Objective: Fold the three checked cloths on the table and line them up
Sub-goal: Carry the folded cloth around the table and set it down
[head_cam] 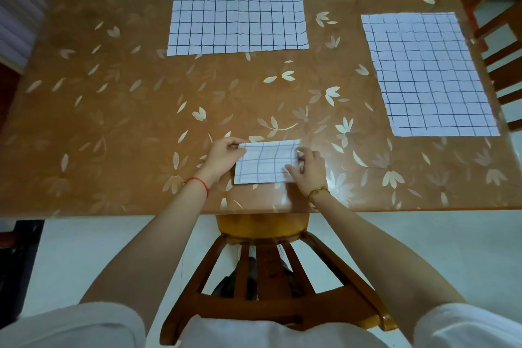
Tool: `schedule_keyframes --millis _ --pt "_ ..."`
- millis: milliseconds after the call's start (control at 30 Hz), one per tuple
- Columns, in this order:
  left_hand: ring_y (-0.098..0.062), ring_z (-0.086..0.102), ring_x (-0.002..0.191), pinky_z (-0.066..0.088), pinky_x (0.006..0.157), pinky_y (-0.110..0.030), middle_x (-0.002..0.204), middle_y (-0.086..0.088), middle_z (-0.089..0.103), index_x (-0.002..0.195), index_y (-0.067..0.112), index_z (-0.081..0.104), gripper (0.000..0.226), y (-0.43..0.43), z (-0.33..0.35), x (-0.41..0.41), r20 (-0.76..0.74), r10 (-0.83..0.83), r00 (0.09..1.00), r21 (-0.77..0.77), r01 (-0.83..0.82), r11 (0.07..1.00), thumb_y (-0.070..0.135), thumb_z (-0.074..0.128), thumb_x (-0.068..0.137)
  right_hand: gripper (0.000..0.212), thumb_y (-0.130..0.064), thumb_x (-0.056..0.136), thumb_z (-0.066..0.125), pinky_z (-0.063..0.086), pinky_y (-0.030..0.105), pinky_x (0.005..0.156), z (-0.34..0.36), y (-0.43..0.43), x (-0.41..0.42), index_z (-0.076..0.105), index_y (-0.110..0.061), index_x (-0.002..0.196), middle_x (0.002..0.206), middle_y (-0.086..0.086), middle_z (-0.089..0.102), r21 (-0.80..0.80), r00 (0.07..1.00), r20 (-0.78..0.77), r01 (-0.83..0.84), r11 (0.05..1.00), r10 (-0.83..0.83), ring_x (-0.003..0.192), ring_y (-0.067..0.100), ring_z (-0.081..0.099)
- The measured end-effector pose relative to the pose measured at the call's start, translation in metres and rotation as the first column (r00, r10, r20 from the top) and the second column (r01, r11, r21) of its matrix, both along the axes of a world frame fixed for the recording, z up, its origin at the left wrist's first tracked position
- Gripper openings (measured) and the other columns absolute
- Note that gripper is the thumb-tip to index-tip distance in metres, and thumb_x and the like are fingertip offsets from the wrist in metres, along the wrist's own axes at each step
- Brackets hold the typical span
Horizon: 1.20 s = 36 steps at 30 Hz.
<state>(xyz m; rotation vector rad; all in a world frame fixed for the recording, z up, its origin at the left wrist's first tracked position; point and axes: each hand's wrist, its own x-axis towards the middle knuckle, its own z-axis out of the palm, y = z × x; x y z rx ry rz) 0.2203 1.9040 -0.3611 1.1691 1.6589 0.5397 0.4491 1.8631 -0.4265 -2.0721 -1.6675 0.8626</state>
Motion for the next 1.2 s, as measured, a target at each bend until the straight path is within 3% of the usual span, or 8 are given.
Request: schedule_keyframes --millis 133,367,500,667,800,867,967,1200 --pt "-0.011 0.058 0.096 0.049 0.084 -0.023 0.098 0.008 0.063 0.105 0.017 0.069 0.016 -0.020 0.027 -0.005 0.127 0.028 0.991 0.037 -0.033 0.999 0.011 0.059 0.095 0.056 -0.031 0.084 0.073 0.048 0.034 0.098 0.015 0.003 -0.005 0.047 -0.017 0.132 0.125 0.004 0.058 -0.106 0.845 -0.471 0.229 0.968 -0.252 0.114 0.019 0.056" --pt "-0.003 0.065 0.081 0.051 0.067 -0.013 0.093 0.006 0.069 0.110 0.011 0.066 0.014 -0.063 0.079 -0.022 0.272 0.140 0.952 0.107 -0.174 0.979 0.015 0.058 0.098 0.031 -0.023 0.088 0.070 0.052 0.029 0.089 0.055 -0.004 -0.012 0.066 -0.011 0.116 0.115 0.005 0.070 -0.158 0.654 -0.753 -0.067 0.985 -0.076 0.110 0.021 0.064" --pt "0.000 0.068 0.071 0.053 0.061 -0.016 0.090 0.006 0.070 0.104 0.016 0.065 0.009 -0.093 0.103 -0.032 0.340 0.346 0.875 0.081 -0.394 0.916 0.015 0.060 0.097 0.025 -0.017 0.089 0.068 0.056 0.033 0.085 0.081 -0.016 -0.021 0.067 -0.006 0.111 0.110 0.013 0.069 -0.178 0.588 -0.804 -0.103 0.979 -0.085 0.104 0.026 0.066" --pt "-0.014 0.066 0.085 0.054 0.078 -0.031 0.094 0.002 0.070 0.097 0.021 0.064 0.006 -0.141 0.116 -0.045 0.338 0.556 0.760 0.056 -0.606 0.794 0.016 0.061 0.096 0.008 -0.016 0.095 0.059 0.060 0.035 0.078 0.115 -0.043 -0.048 0.062 -0.010 0.100 0.103 0.007 0.068 -0.135 0.572 -0.820 -0.176 0.975 -0.010 0.098 0.023 0.066" --pt "-0.009 0.065 0.087 0.055 0.074 -0.028 0.100 0.010 0.064 0.120 0.011 0.060 0.025 -0.187 0.123 -0.056 0.366 0.658 0.658 0.021 -0.713 0.701 0.022 0.060 0.097 0.009 -0.021 0.097 0.056 0.057 0.040 0.084 0.131 -0.072 -0.077 0.061 -0.014 0.097 0.109 0.007 0.066 -0.062 0.583 -0.807 -0.234 0.970 0.089 0.098 0.024 0.065" --pt "-0.006 0.063 0.088 0.056 0.078 -0.029 0.099 0.018 0.059 0.123 0.010 0.059 0.029 -0.211 0.127 -0.065 0.389 0.681 0.621 0.002 -0.740 0.673 0.022 0.062 0.096 0.014 -0.020 0.098 0.054 0.055 0.037 0.082 0.140 -0.086 -0.092 0.058 -0.007 0.102 0.098 0.005 0.067 -0.015 0.598 -0.789 -0.248 0.969 0.141 0.090 0.019 0.064" --pt "-0.017 0.066 0.103 0.056 0.082 -0.035 0.119 0.008 0.065 0.132 0.017 0.058 0.042 -0.249 0.129 -0.081 0.423 0.674 0.605 -0.038 -0.732 0.680 0.020 0.068 0.091 0.013 -0.018 0.099 0.053 0.052 0.024 0.072 0.152 -0.105 -0.116 0.055 -0.005 0.100 0.087 -0.003 0.064 0.032 0.623 -0.758 -0.258 0.966 0.192 0.077 0.005 0.063" --pt "-0.013 0.067 0.096 0.057 0.071 -0.023 0.108 0.003 0.069 0.133 0.014 0.054 0.049 -0.337 0.140 -0.121 0.516 0.713 0.476 -0.021 -0.825 0.565 -0.004 0.063 0.089 0.015 -0.026 0.098 0.054 0.052 0.028 0.070 0.173 -0.153 -0.176 0.055 -0.015 0.088 0.082 -0.004 0.064 0.020 0.634 -0.728 -0.361 0.932 0.261 0.074 0.011 0.062"
